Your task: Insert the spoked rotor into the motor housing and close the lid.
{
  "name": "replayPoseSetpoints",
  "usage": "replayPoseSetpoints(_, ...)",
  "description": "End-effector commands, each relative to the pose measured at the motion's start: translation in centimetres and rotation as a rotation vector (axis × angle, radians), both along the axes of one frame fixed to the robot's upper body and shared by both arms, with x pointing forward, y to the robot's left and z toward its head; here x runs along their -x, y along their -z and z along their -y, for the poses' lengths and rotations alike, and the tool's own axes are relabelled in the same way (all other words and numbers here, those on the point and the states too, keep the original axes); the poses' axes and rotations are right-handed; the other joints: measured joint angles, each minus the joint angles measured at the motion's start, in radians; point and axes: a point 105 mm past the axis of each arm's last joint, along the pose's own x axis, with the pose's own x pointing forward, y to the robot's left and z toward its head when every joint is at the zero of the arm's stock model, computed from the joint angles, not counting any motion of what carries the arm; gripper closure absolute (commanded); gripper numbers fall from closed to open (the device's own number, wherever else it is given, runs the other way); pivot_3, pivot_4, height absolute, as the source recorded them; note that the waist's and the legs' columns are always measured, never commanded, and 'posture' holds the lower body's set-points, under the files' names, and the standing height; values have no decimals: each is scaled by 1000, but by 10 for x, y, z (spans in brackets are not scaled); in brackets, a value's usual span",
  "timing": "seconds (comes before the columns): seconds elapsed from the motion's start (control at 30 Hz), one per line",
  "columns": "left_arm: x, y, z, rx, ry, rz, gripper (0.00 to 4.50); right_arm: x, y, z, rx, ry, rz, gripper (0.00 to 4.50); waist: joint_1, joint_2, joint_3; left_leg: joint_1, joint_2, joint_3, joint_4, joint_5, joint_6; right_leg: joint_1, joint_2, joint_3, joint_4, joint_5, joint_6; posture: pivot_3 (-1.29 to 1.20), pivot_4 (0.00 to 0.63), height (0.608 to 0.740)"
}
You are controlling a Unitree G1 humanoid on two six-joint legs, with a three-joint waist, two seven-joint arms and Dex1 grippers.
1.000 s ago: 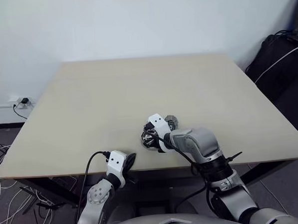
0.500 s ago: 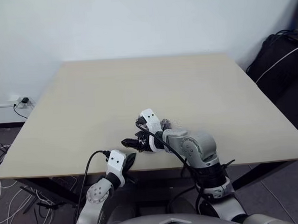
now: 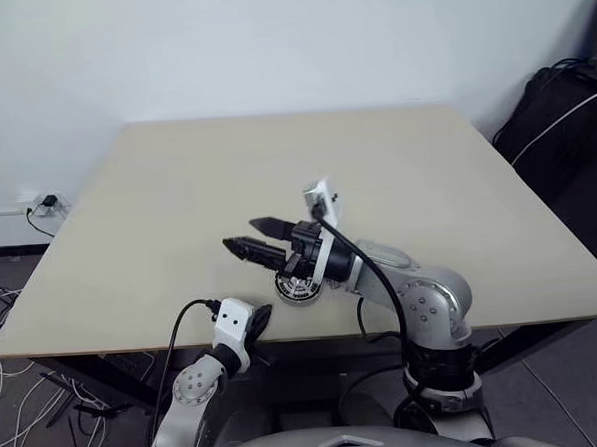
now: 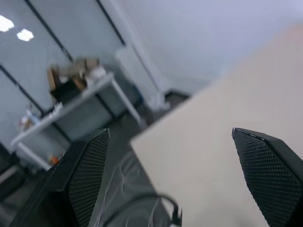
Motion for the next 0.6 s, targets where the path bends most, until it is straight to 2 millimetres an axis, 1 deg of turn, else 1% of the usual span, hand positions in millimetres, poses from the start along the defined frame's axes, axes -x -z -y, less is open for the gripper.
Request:
replayPoseSetpoints(0.03,-7,-17,3,22,13,66,4500,-1,-24,14,-145,121,78,75,1,0,0,0,0,0,0,0,0,0,0,0,0,0,0,0,0,740)
replayPoseSetpoints(0.1,-7,-17,3,22,16,65,4500,-10,-29,32,-175,241,110,75,1,0,0,0,0,0,0,0,0,0,0,0,0,0,0,0,0,740)
replayPoseSetpoints(0.13,-7,-17,4,21,21,64,4500,-21,-26,47,-149,376,129,75,1,0,0,0,0,0,0,0,0,0,0,0,0,0,0,0,0,740)
replayPoseSetpoints(0.2,-8,-17,4,21,26,64,4500,-33,-21,68,-103,547,150,75,4,0,0,0,0,0,0,0,0,0,0,0,0,0,0,0,0,740)
replayPoseSetpoints(0.23,-8,-17,5,21,31,63,4500,-46,-11,88,-9,715,157,75,5,0,0,0,0,0,0,0,0,0,0,0,0,0,0,0,0,740)
replayPoseSetpoints(0.27,-9,-16,5,20,35,63,4500,-54,-2,105,98,853,179,75,6,0,0,0,0,0,0,0,0,0,0,0,0,0,0,0,0,740)
replayPoseSetpoints(0.3,-9,-16,6,20,38,63,4500,-61,9,124,239,993,214,75,8,0,0,0,0,0,-1,0,0,0,0,0,0,0,0,0,0,740)
replayPoseSetpoints(0.33,-9,-16,6,20,40,62,4500,-63,14,136,330,1076,247,75,9,1,0,0,0,1,-1,0,0,0,0,1,0,0,0,0,0,740)
replayPoseSetpoints(0.4,-10,-16,6,19,45,62,4500,-65,29,153,490,1179,267,75,11,1,0,0,0,3,-1,0,0,-1,0,2,0,0,0,0,0,740)
replayPoseSetpoints(0.43,-10,-16,6,18,46,61,4500,-65,41,161,592,1197,262,75,11,1,0,0,0,3,-1,0,0,-1,0,2,0,0,0,0,0,740)
replayPoseSetpoints(0.5,-10,-15,6,16,48,60,4500,-63,62,172,717,1204,228,75,11,1,0,0,0,3,-1,0,0,-1,0,2,0,0,-1,0,0,740)
replayPoseSetpoints(0.53,-10,-15,5,16,49,59,4500,-61,71,176,779,1200,211,75,11,1,0,0,0,3,-1,1,0,-1,0,2,0,0,-1,0,0,740)
replayPoseSetpoints(0.57,-10,-15,5,16,49,59,4500,-60,76,178,813,1198,202,75,11,1,0,0,0,3,-1,1,0,-1,0,2,0,-1,-2,0,0,740)
replayPoseSetpoints(0.6,-9,-15,5,15,48,58,4500,-57,86,183,881,1194,172,75,10,2,0,0,0,3,-1,1,2,-1,0,3,0,-1,-2,0,0,740)
